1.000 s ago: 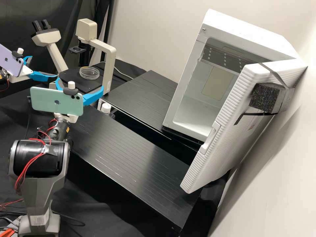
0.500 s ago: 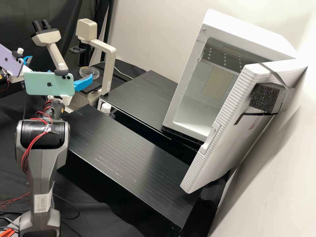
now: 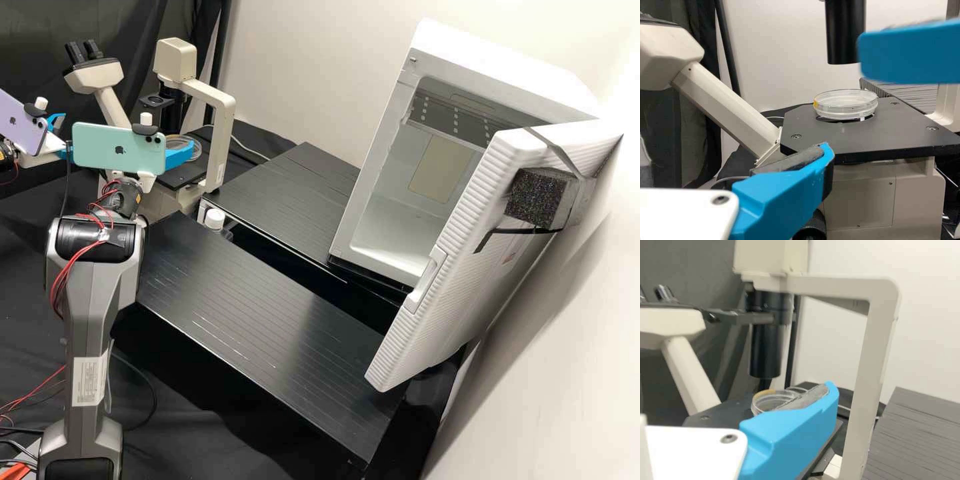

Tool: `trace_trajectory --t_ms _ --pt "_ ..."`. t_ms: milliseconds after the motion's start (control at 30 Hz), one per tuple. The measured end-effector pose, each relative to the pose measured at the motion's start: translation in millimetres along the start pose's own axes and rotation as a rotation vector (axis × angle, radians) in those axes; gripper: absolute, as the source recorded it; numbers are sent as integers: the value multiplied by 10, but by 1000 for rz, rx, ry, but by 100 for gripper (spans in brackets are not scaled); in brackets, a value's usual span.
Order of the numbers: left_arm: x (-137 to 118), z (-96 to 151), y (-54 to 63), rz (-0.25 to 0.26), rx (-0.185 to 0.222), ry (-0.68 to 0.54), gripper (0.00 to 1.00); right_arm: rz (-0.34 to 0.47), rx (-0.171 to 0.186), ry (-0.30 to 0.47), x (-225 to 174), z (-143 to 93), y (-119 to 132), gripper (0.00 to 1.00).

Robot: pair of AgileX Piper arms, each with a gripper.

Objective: Move the petri dish to the bench.

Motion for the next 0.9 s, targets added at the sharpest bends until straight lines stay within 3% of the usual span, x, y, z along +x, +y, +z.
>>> trace_trajectory --t_ms 100,500,900 --pt "0 0 0 0 0 0 100 -6 -6 -18 106 44 -28 100" --pt "0 0 0 0 0 0 100 -19 30 -51 418 96 -65 100" --pt "0 0 0 0 0 0 100 -48 40 -128 648 249 -277 100"
